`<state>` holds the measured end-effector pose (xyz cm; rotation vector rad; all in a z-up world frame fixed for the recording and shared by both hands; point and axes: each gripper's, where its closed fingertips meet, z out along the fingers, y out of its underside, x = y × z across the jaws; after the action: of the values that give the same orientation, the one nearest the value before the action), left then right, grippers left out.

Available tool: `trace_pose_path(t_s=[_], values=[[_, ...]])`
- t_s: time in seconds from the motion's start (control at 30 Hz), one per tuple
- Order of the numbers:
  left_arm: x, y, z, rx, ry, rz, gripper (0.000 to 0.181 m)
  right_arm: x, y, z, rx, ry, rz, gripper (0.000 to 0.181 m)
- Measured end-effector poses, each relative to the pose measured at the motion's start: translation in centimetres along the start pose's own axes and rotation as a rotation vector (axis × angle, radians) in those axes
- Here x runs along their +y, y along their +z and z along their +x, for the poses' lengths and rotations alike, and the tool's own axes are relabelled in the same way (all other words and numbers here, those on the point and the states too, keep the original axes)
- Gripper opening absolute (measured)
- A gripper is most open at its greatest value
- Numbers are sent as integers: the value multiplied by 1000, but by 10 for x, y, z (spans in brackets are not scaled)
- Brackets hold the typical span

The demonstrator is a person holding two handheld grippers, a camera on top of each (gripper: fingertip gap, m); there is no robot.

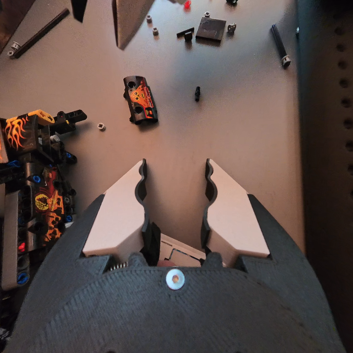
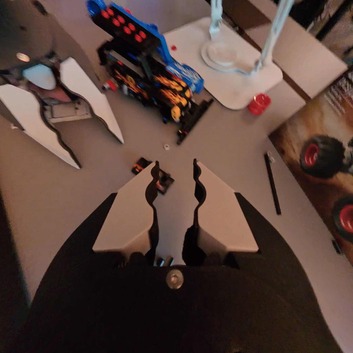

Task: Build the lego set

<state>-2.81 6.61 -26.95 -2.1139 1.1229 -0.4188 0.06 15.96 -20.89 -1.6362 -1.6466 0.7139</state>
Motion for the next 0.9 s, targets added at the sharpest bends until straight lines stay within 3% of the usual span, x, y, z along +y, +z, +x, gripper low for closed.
trace_pose_path(t_s=[0.2, 0.23, 0.5, 0.73, 0.8, 0.9], values=[[-15, 5, -5, -125, 125, -17, 60, 37, 27, -7, -78, 32, -142, 28], [-21, 7, -5, -147, 153, -18, 60, 36, 29, -11, -95, 34, -139, 21], [-30, 19, -14, -227, 134, -31, 59, 34, 30, -31, -172, 28, -127, 20], [-20, 16, -8, -206, 53, -57, 31, 30, 32, -54, -245, -13, -123, 15], [-18, 14, -6, -212, 73, -59, 31, 28, 30, -57, -266, -1, -115, 18], [-14, 4, -13, -342, 231, -109, 30, 27, 25, -59, -275, 10, -110, 23]])
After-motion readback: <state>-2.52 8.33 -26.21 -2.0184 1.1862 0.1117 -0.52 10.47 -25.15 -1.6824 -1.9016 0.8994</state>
